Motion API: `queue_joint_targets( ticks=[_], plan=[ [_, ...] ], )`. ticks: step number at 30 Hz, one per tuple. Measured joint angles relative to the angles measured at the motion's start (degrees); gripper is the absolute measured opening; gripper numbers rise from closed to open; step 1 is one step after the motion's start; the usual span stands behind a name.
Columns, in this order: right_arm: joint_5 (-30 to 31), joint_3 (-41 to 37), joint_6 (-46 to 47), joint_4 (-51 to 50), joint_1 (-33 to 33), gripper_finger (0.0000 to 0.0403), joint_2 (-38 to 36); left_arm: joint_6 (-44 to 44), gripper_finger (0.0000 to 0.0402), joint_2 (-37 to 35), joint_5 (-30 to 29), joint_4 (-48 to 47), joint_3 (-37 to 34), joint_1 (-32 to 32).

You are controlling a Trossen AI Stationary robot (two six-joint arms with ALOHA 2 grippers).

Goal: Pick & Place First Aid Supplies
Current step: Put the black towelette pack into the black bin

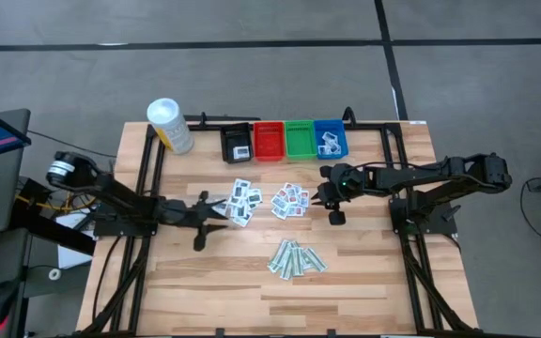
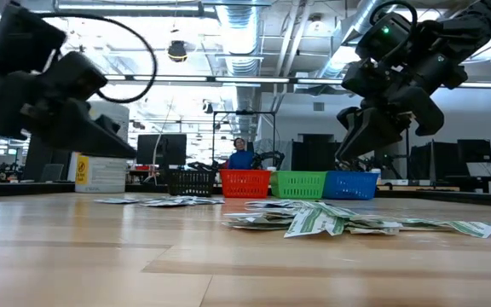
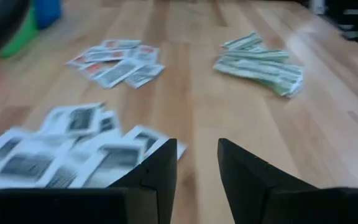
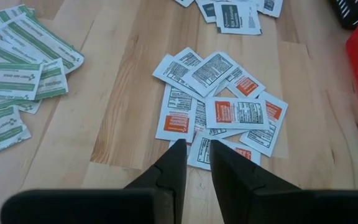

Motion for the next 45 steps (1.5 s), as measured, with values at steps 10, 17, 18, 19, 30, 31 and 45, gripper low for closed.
queue_joint_targets(
  ticks=[10, 17, 18, 19, 30, 31, 45],
  plan=[
    [-0.02, 0.0, 0.0, 0.83, 0.0, 0.0065, 0.02, -0.13, 0.0118, -3.53, -4.65, -10.18, -0.33, -0.07],
    [-0.02, 0.0, 0.0, 0.87, 0.0, 0.0065, 0.02, -0.11, 0.0118, -3.55, -6.7, -10.12, -0.33, -0.05],
    [-0.02, 0.0, 0.0, 0.87, 0.0, 0.0065, 0.02, -0.11, 0.0118, -3.55, -7.15, -10.13, -0.33, -0.07],
    [-0.02, 0.0, 0.0, 0.9, 0.0, 0.0065, 0.02, -0.11, 0.0118, -3.55, -7.66, -10.13, -0.33, -0.07],
    [-0.02, 0.0, 0.0, 1.2, 0.0, 0.0065, 0.02, 0.09, 0.0118, -3.55, -13.08, -10.14, -0.16, -0.05],
    [-0.02, 0.0, 0.0, 1.2, 0.0, 0.0065, 0.02, 0.08, 0.0118, -3.55, -13.86, -10.42, 0.06, -0.05],
    [-0.02, 0.0, 0.02, 1.55, 0.0, 0.0065, 0.02, -0.45, 0.0118, -3.52, -15.54, -27.66, 7.65, -0.02]
  ],
)
